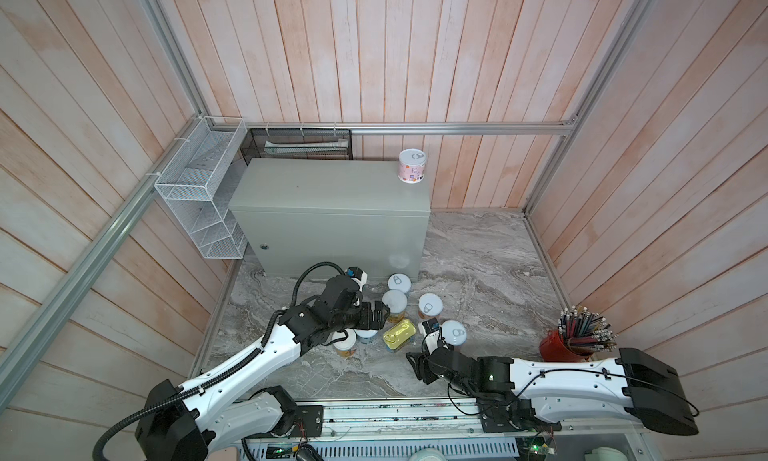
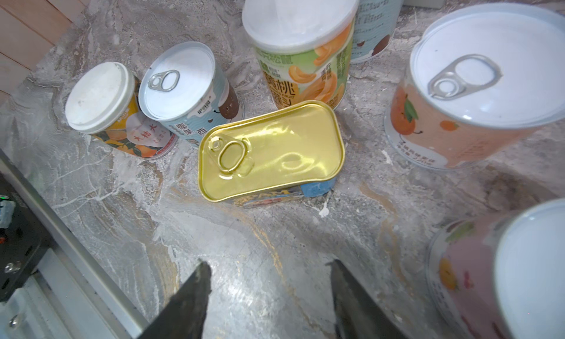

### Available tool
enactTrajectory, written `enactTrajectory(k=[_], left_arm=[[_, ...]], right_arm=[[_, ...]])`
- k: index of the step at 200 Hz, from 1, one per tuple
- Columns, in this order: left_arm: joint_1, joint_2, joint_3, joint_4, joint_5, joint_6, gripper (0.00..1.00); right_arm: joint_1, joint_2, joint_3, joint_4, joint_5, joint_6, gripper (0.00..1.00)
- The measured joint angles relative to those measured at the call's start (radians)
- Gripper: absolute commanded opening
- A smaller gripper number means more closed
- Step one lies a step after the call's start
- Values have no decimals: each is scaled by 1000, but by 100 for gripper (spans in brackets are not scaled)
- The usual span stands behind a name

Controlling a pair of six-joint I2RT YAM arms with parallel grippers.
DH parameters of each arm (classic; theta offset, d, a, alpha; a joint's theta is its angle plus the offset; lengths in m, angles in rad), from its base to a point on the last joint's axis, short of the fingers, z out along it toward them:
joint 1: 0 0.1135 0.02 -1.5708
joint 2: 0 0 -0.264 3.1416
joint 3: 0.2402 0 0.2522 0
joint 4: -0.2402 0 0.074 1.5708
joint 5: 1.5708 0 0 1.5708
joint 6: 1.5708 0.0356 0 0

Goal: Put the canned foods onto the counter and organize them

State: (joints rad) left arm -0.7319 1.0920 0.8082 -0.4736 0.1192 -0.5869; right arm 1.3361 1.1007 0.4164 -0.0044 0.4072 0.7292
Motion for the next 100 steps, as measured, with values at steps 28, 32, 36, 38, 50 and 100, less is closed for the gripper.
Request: enactTrajectory(k=[28, 32, 36, 38, 50, 100], left_arm=[[2, -42, 0, -4, -18, 0, 100], [3, -49, 0, -5, -20, 0, 100], [4, -56, 0, -5, -23, 0, 100], [5, -60, 0, -5, -23, 0, 100], [7, -76, 0, -6, -28, 0, 100], [14, -103, 0, -11, -49, 0, 100]], right_arm=[[-13, 77, 59, -3, -16, -18, 73], [-19, 89, 69, -2, -23, -19, 74], [-24, 100, 78, 0, -28, -18, 75], [-27, 103, 80, 2, -31, -18, 75], [-48, 126, 95, 16, -63, -13, 78], [-92, 176, 127, 26, -137, 35, 82]])
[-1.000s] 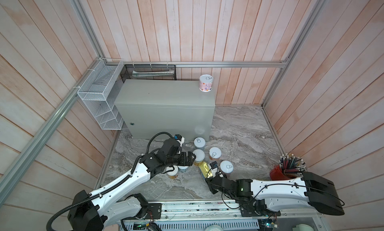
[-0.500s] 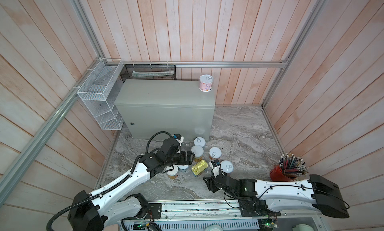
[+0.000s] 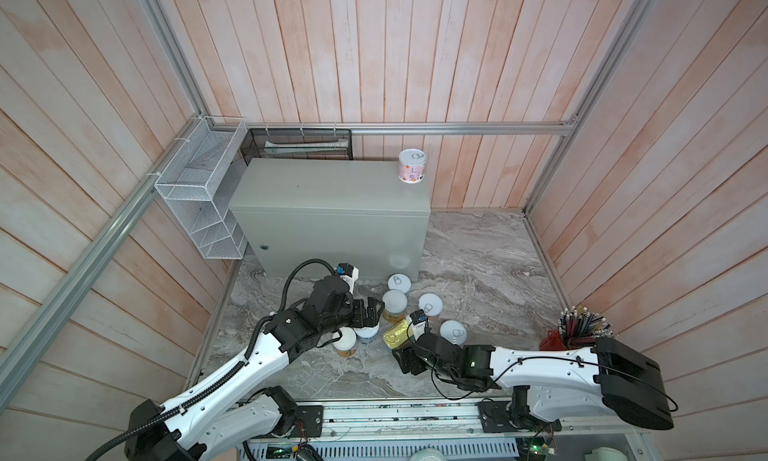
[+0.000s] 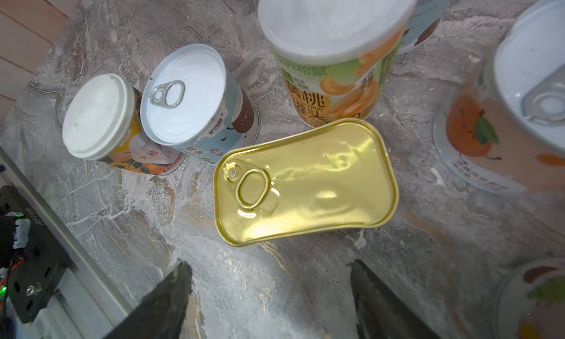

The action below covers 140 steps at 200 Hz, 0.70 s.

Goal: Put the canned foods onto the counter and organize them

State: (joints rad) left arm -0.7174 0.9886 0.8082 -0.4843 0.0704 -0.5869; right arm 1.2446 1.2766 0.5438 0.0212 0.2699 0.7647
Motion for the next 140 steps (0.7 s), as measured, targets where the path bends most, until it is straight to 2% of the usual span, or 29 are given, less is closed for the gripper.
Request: enactTrajectory(k=[81, 140], left_arm=[[7, -61, -14, -36, -16, 9, 100], [14, -93, -28, -72, -39, 16, 100]], right_arm=[[-85, 45, 50, 1, -89, 16, 83], [-97, 202, 177, -51, -127, -39, 85]])
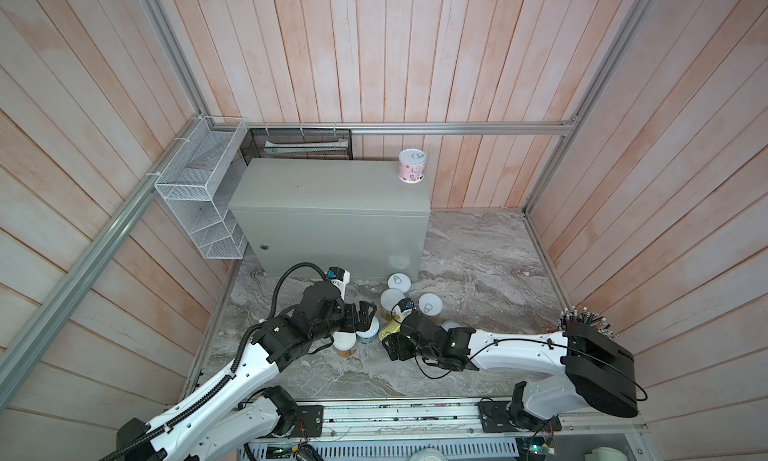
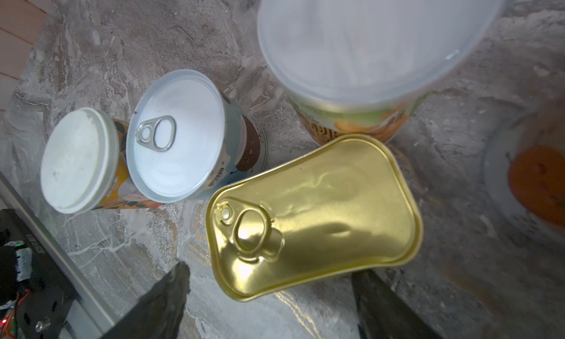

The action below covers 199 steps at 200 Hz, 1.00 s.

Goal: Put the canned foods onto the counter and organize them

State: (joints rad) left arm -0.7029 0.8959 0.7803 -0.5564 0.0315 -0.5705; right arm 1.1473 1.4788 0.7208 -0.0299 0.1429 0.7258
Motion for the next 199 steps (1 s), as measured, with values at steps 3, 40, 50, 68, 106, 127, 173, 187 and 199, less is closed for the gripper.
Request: enactTrajectory(k=[3, 40, 50, 68, 106, 127, 173, 187, 199], left_arm=[[1, -1, 0, -2, -2, 0, 100], [4, -10, -5, -13, -10, 2, 100], [5, -11, -10, -14, -11, 2, 100], [5, -12, -14, -20, -10, 2, 100], [9, -13, -14, -32, -11, 2, 100], [9, -13, -14, -37, -13, 2, 100], [9, -16, -14, -51, -14, 2, 100], [9, -16, -14, -53, -14, 2, 100], [9, -16, -14, -56, -14, 2, 100]], right_arm=[[0, 7, 6, -4, 0, -3, 85], [-8, 65, 72, -39, 0, -28, 86], [-13, 72, 81, -39, 0, -31, 87], [-21, 85, 97, -40, 0, -40, 88], [-25, 142, 157, -68, -2, -69, 88], [-25, 166, 179, -71, -13, -88, 88], [-24, 182, 187, -82, -21, -105, 88], [-21, 182, 190, -95, -13, -105, 85], [-16, 182, 196, -107, -5, -102, 82]])
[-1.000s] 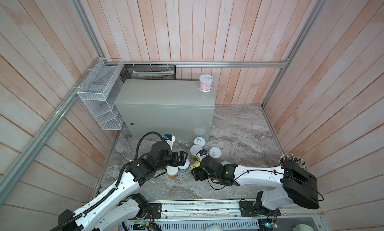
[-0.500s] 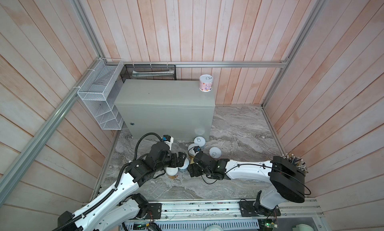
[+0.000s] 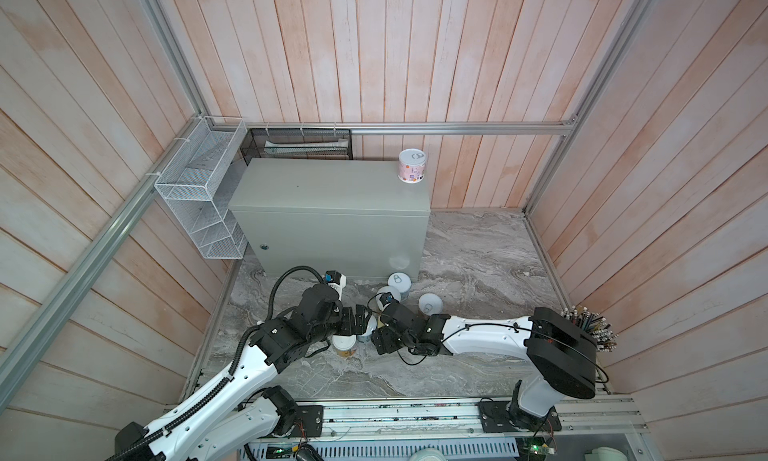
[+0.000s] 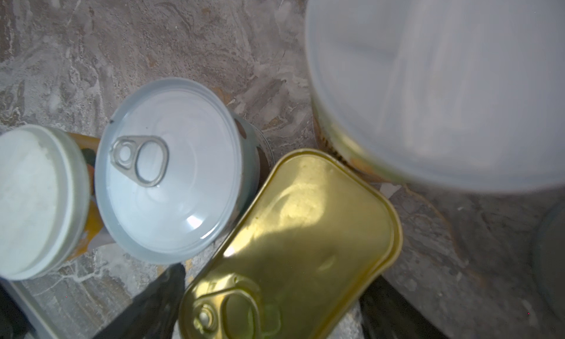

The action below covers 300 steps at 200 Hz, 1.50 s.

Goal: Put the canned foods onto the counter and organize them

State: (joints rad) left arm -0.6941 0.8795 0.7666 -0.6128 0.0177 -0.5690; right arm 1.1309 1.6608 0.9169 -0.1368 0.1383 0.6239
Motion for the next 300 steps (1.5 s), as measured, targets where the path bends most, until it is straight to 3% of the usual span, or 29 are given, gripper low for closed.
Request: enactTrajectory(k=[36, 69, 114, 180, 222, 300], left_arm=[[0, 0, 0, -1, 0, 0, 100], [0, 0, 0, -1, 0, 0, 100], [0, 0, 0, -1, 0, -3, 100], [0, -9, 0, -10, 0, -3, 100], [0, -19, 0, -24, -2, -8, 100], [0, -19, 0, -32, -9, -11, 100]], right_arm=[[8, -5, 0, -16, 10, 36, 65], [10, -43, -38, -21, 21, 68, 58], [9, -101, -105, -23, 57, 117, 63], [7, -56, -100, -111, 127, 132, 64], [7, -85, -127, -81, 140, 114, 70], [0, -104, -132, -36, 172, 55, 62]])
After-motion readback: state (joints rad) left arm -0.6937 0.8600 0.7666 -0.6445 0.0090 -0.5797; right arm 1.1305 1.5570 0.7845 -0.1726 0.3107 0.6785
